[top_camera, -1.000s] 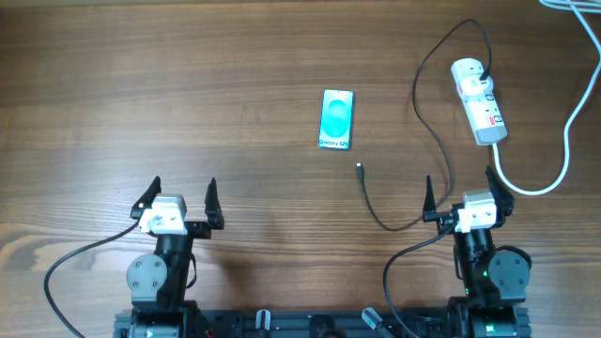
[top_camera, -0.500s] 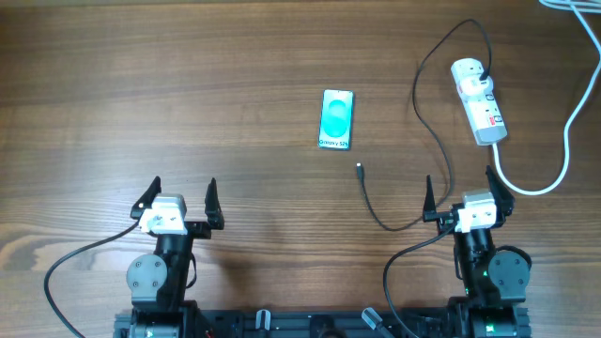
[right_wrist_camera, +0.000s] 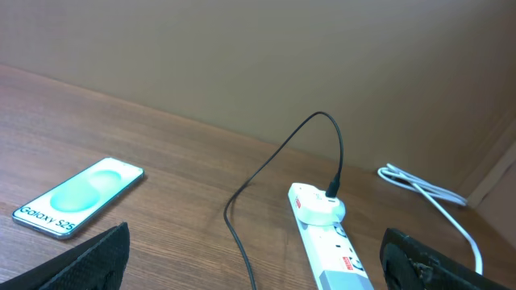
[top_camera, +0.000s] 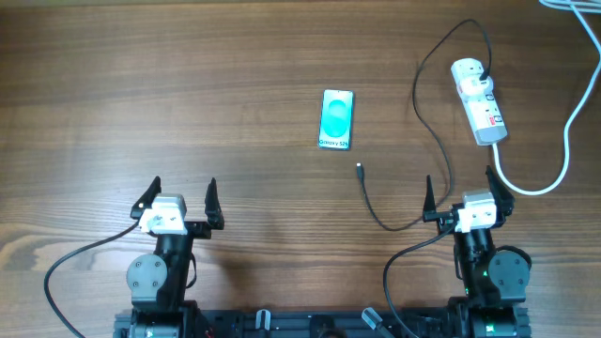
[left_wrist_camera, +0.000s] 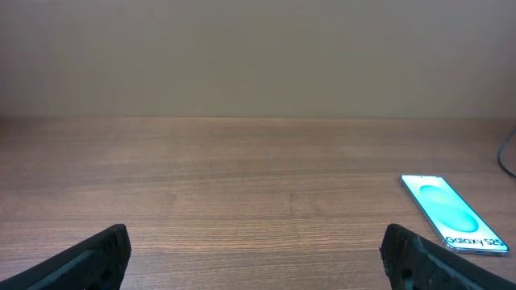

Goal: Plug charger to phone and switch on socket

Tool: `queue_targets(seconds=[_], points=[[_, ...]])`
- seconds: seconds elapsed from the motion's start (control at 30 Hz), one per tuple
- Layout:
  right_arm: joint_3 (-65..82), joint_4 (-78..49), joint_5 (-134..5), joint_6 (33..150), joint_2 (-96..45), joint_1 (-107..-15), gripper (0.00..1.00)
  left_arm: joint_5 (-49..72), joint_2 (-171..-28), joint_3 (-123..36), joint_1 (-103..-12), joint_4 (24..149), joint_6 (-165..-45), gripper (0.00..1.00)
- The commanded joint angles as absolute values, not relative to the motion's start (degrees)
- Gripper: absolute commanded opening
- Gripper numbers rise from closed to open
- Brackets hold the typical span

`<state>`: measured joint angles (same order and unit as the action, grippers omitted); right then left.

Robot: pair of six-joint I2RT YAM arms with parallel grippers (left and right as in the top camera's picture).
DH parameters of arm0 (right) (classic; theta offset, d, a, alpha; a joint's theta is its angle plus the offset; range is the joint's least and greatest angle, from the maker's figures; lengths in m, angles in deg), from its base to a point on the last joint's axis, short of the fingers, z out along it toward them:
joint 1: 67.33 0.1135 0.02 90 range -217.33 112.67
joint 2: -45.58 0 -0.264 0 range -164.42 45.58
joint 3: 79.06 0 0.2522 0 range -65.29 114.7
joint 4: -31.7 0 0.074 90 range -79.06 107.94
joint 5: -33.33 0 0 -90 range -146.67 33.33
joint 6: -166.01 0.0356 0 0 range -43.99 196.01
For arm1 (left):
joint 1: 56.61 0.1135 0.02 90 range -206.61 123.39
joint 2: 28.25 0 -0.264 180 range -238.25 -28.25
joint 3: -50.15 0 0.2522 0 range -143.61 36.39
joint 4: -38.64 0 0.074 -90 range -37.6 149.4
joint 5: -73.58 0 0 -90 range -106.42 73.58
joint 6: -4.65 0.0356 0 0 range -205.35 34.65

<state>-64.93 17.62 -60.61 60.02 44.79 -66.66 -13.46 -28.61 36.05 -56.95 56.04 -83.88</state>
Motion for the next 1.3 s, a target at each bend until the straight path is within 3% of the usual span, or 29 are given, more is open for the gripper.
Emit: queue_targets(seconds=[0.0, 0.53, 0.83, 1.1, 1.27], points=[[-64.98, 17.93, -59.70, 59.54, 44.50, -66.55, 1.00, -12.00, -28.68, 36.05, -56.55, 56.54, -82.76, 1.00], [-64.98, 17.93, -59.70, 59.52, 44.50, -66.55, 1.00, -12.85, -28.68, 36.05, -56.47, 56.65, -81.80, 1.00], [-64.98, 17.93, -59.72, 59.54, 44.50, -66.55, 1.00, -0.41, -28.68, 36.05, -56.47, 54.13, -96.60, 1.00], [-64.98, 17.93, -59.72, 59.54, 44.50, -66.55, 1.00, 14.10, -28.68, 36.05, -56.47, 42.70, -96.55, 1.00], [-64.98, 17.93, -59.70, 59.54, 44.50, -66.55, 1.00, 15.48, -28.68, 35.75, -56.45, 30.97, -96.53, 1.00]])
